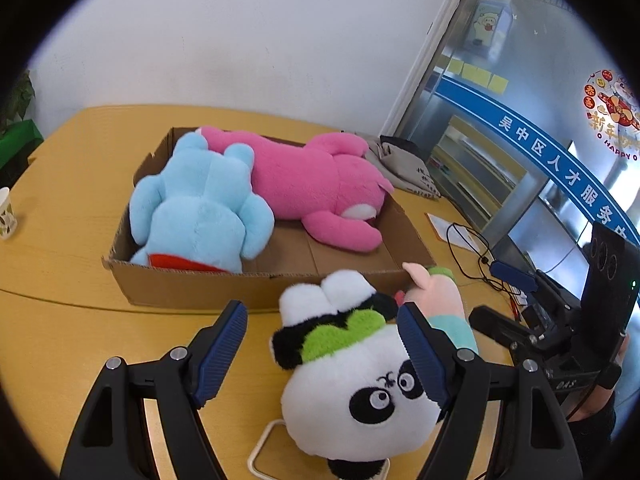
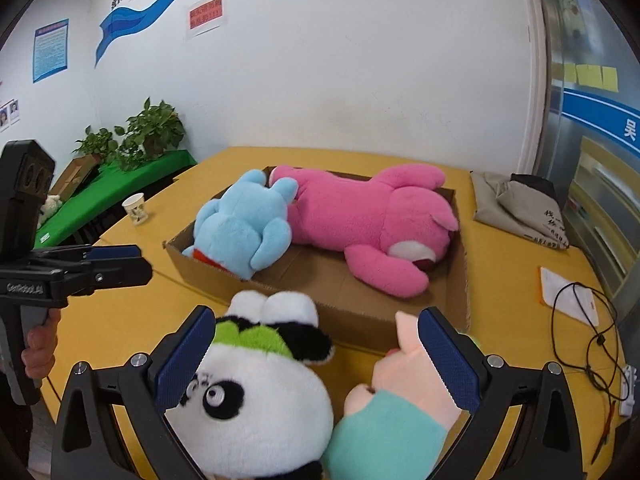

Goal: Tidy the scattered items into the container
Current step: 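Close the left gripper on the panda plush while the right gripper grips it too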

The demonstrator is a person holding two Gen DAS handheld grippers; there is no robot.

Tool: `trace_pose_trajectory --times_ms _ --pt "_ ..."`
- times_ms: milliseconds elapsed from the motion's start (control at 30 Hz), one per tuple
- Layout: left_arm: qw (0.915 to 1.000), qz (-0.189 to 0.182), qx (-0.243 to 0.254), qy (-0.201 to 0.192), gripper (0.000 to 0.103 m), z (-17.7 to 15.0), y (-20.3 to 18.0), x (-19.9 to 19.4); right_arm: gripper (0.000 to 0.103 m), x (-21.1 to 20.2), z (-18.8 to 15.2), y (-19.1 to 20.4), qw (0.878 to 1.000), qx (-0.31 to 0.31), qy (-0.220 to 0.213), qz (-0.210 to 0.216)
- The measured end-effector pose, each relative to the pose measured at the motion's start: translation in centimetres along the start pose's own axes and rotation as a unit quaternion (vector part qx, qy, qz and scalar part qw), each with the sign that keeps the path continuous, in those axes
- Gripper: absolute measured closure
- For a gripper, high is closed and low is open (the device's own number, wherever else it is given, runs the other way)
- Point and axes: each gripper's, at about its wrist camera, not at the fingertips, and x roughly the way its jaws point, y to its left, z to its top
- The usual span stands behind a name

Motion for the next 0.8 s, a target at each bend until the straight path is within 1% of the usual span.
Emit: trace_pose_trajectory --times_ms 133,200,267,300,367,400,467,533,600,700,733,800 --pt "0.9989 -0.033 -0.026 0.019 0.025 -0.8 0.8 0.5 0.0 0.2 -1.5 0.2 0.998 -0.022 0.013 0.049" --pt "0.9977 -0.046 -0.04 0.029 0.025 -1.4 1.5 0.9 0.0 0.6 -1.9 0.8 0.996 -0.036 0.023 0.081" --pt "0.9958 -0.058 -0.058 0.041 0.025 -2.2 2.4 1.5 0.0 1.2 -2.1 1.1 0.993 -0.036 0.033 0.109" --pt "0.9942 -0.07 -0.066 0.049 0.025 -2.5 2.8 1.8 0.0 1.5 -2.1 1.2 0.992 -0.034 0.036 0.12" --pt "0.9884 -0.108 -0.083 0.067 0.025 -3.4 3.8 2.5 0.0 2.3 -2.0 1.2 0.99 -0.028 0.044 0.132" --pt "0.9866 -0.117 -0.088 0.072 0.025 -3.9 4.1 2.8 0.0 2.9 -2.0 1.1 0.989 -0.025 0.05 0.136" --pt "0.9843 -0.125 -0.094 0.082 0.025 -4.8 4.7 3.4 0.0 4.1 -1.9 1.0 0.987 -0.03 0.067 0.146" --pt "0.9796 -0.136 -0.112 0.098 0.025 -5.6 5.5 4.2 0.0 5.2 -2.0 1.2 0.982 -0.049 0.09 0.156" --pt "0.9753 -0.145 -0.126 0.109 0.025 -6.2 6.1 4.8 0.0 6.6 -2.0 1.6 0.975 -0.075 0.116 0.173" --pt "0.9692 -0.167 -0.141 0.113 0.025 -6.8 6.6 5.4 0.0 8.5 -2.0 1.7 0.968 -0.099 0.153 0.17" --pt "0.9667 -0.177 -0.145 0.115 0.025 -7.0 6.7 5.6 0.0 9.0 -1.9 1.5 0.967 -0.101 0.161 0.171" --pt "0.9621 -0.193 -0.148 0.123 0.025 -7.1 6.6 6.2 0.0 9.9 -1.7 1.0 0.961 -0.092 0.179 0.19"
